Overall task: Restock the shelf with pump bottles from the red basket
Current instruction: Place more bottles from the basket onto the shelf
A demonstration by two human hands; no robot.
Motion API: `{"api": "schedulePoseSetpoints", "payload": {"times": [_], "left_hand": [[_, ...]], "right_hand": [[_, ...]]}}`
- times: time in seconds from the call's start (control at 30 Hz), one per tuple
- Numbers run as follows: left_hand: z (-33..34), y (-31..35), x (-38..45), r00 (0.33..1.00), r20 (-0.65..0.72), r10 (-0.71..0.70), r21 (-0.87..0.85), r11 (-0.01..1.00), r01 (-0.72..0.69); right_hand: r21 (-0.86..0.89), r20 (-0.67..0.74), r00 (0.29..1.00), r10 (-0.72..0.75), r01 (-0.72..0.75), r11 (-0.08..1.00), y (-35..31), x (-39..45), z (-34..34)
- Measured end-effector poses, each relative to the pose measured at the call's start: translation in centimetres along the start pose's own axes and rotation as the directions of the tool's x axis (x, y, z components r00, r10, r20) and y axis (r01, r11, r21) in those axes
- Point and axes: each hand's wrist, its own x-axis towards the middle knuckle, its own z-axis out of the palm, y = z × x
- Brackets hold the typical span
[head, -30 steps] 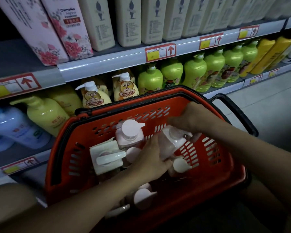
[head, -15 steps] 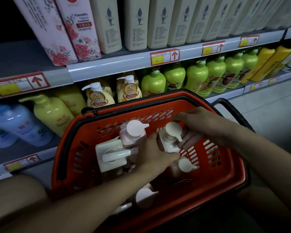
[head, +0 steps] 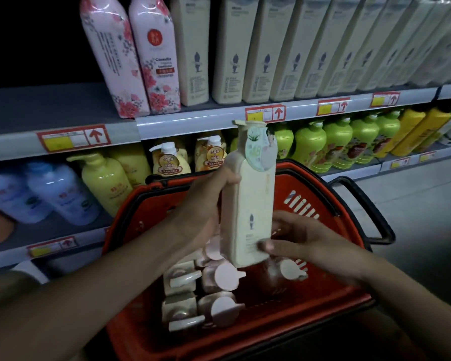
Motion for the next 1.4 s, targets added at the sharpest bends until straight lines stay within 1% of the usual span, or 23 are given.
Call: {"api": "schedulePoseSetpoints", "payload": {"times": [0.07, 0.13, 0.2, 0.27, 0.33, 0.37, 0.4, 0.47, 0.5, 0.6, 0.67, 0.77, 0.8, 0.87, 0.93, 1.03, 1.1, 1.2, 1.23, 1.27, 1.33, 1.4], "left_hand": [[-0.4, 0.4, 0.0, 1.0, -0.001, 0.004, 0.008, 1.0, -0.004], [-1.0, 0.5, -0.1, 0.999, -0.024, 0.033, 0.038, 0.999, -0.032], [-1.8, 1.2, -0.2, 0.994, -0.033, 0.105, 0.077, 0.992, -0.102], [-2.7, 2.5, -0.6, 0.975, -0.003, 0.22, 0.154, 0.964, -0.217], [-3.6, 4.3, -2.0, 0.935, 0.032, 0.353, 0.31, 0.886, -0.345], [-3.8, 5.2, -3.0, 0.909, 0.028, 0.415, 0.378, 0.838, -0.394], [-4.1, 6.0, -4.1, 0.883, 0.008, 0.47, 0.422, 0.798, -0.43], [-5.0, 7.6, -6.6, 0.819, -0.06, 0.571, 0.451, 0.747, -0.488], [-5.8, 8.3, -8.0, 0.804, -0.089, 0.588, 0.452, 0.743, -0.493], [-8.3, 11.4, -11.8, 0.818, -0.084, 0.57, 0.469, 0.747, -0.472], [-10.0, 14.1, -13.9, 0.807, -0.092, 0.584, 0.511, 0.723, -0.465], [-12.1, 18.9, -16.0, 0.744, -0.142, 0.653, 0.536, 0.683, -0.497], [-12.7, 20.6, -16.5, 0.721, -0.15, 0.676, 0.547, 0.665, -0.509], [-13.5, 23.7, -17.3, 0.68, -0.129, 0.722, 0.584, 0.61, -0.536], [-14.1, 26.6, -17.9, 0.618, -0.121, 0.777, 0.632, 0.54, -0.555], [-14.4, 31.1, -17.6, 0.481, -0.155, 0.863, 0.669, 0.45, -0.592], [-14.2, 34.0, -17.0, 0.396, -0.175, 0.901, 0.667, 0.404, -0.625], [-14.3, 37.8, -15.1, 0.309, -0.191, 0.932, 0.678, 0.353, -0.645], [-14.6, 38.7, -14.2, 0.286, -0.205, 0.936, 0.684, 0.346, -0.643], [-15.0, 39.4, -13.3, 0.271, -0.226, 0.936, 0.685, 0.351, -0.638], [-16.1, 40.4, -11.5, 0.265, -0.29, 0.92, 0.694, 0.392, -0.604], [-17.1, 40.8, -9.8, 0.29, -0.342, 0.894, 0.71, 0.449, -0.543]], "right_hand": [[0.103, -0.069, 0.997, -0.019, 0.026, 0.994, -0.6, 0.8, 1.3], [0.153, -0.087, 0.995, -0.04, 0.053, 0.987, -1.3, 1.6, 2.0], [0.167, -0.117, 0.991, -0.061, 0.08, 0.983, -2.4, 2.2, 2.6], [0.137, -0.208, 0.972, -0.109, 0.14, 0.981, -4.1, 2.6, 3.1], [0.055, -0.296, 0.939, -0.178, 0.203, 0.978, -6.5, 2.7, 3.7], [0.015, -0.315, 0.926, -0.206, 0.222, 0.975, -7.7, 2.6, 4.1], [-0.006, -0.32, 0.92, -0.226, 0.237, 0.972, -8.8, 2.3, 4.7], [-0.027, -0.287, 0.916, -0.279, 0.284, 0.959, -10.9, 1.8, 6.0], [-0.03, -0.265, 0.916, -0.303, 0.306, 0.951, -11.9, 1.8, 6.9], [-0.058, -0.234, 0.903, -0.36, 0.357, 0.932, -15.5, 1.9, 9.7], [-0.12, -0.218, 0.874, -0.435, 0.419, 0.9, -18.6, 2.4, 11.5], [-0.243, -0.228, 0.786, -0.575, 0.526, 0.815, -23.8, 3.6, 14.0], [-0.246, -0.232, 0.76, -0.607, 0.559, 0.792, -25.5, 4.1, 14.8], [-0.191, -0.238, 0.726, -0.645, 0.616, 0.764, -28.5, 5.1, 16.1], [-0.144, -0.243, 0.717, -0.654, 0.64, 0.755, -31.4, 6.0, 17.2], [-0.178, -0.234, 0.686, -0.689, 0.667, 0.724, -36.1, 6.9, 18.0], [-0.239, -0.245, 0.63, -0.737, 0.698, 0.675, -39.3, 7.8, 18.1], [-0.42, -0.266, 0.516, -0.814, 0.698, 0.58, -43.7, 10.6, 17.0], [-0.488, -0.244, 0.497, -0.833, 0.679, 0.548, -45.1, 11.8, 16.5], [-0.547, -0.209, 0.497, -0.842, 0.654, 0.522, -46.3, 13.0, 16.0], [-0.619, -0.127, 0.546, -0.828, 0.608, 0.497, -48.1, 15.5, 15.2], [-0.666, -0.089, 0.597, -0.797, 0.56, 0.494, -49.2, 17.8, 14.5]]}}
